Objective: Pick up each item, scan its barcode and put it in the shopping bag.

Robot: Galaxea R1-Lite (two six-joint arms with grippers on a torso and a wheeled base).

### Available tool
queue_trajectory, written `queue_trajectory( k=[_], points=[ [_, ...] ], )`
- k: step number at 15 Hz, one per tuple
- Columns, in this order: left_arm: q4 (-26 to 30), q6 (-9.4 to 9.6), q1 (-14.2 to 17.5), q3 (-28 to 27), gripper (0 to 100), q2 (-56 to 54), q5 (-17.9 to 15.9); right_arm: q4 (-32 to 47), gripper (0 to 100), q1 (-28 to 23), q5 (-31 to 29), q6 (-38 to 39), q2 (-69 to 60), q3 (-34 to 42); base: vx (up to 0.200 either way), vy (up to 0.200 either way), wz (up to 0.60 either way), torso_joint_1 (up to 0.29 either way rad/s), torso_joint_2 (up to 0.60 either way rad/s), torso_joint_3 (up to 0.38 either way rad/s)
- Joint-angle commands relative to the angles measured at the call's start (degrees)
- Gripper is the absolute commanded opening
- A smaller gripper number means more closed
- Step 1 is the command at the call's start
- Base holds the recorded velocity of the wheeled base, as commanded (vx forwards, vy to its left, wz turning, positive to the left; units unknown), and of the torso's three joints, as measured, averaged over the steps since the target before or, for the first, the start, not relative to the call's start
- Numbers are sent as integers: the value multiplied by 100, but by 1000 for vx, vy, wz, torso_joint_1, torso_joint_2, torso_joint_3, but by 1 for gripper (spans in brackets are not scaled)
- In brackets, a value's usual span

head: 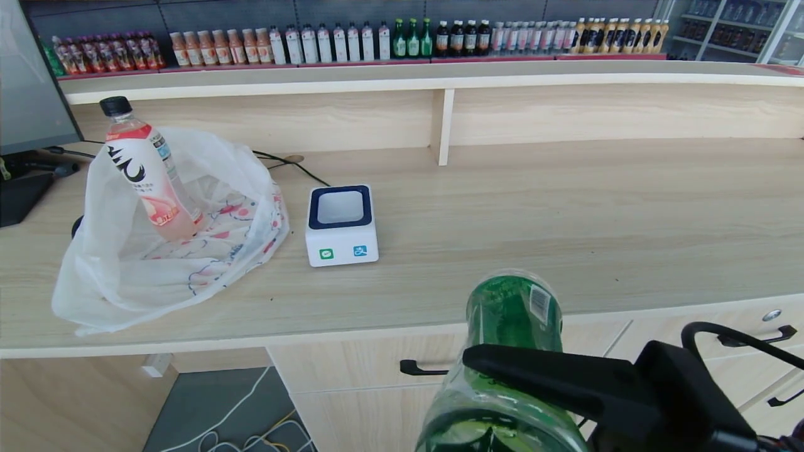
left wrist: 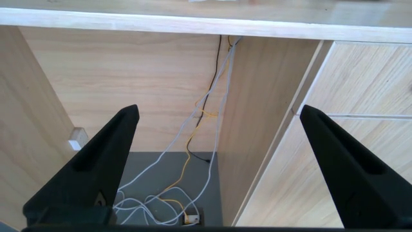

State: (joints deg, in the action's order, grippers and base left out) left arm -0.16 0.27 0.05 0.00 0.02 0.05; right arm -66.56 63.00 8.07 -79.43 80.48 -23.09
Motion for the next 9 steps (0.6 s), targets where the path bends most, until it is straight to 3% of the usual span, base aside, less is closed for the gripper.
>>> queue_trajectory(
  k=[1,3,5,9],
  points=[
    [-2,0,4,0,100,-2,4,20,0,72,-69,-81,-235,-47,0,0,0,0,0,0],
    [-2,0,4,0,100,-2,4,55,0,204,-104,-424,-182,-214,0,0,0,0,0,0],
    [-2,0,4,0,100,-2,4,64,0,221,-183,-1391,-182,-258,0,0,0,0,0,0],
    [-2,0,4,0,100,-2,4,73,0,336,-227,-1698,-217,-275,0,0,0,0,0,0]
  ],
)
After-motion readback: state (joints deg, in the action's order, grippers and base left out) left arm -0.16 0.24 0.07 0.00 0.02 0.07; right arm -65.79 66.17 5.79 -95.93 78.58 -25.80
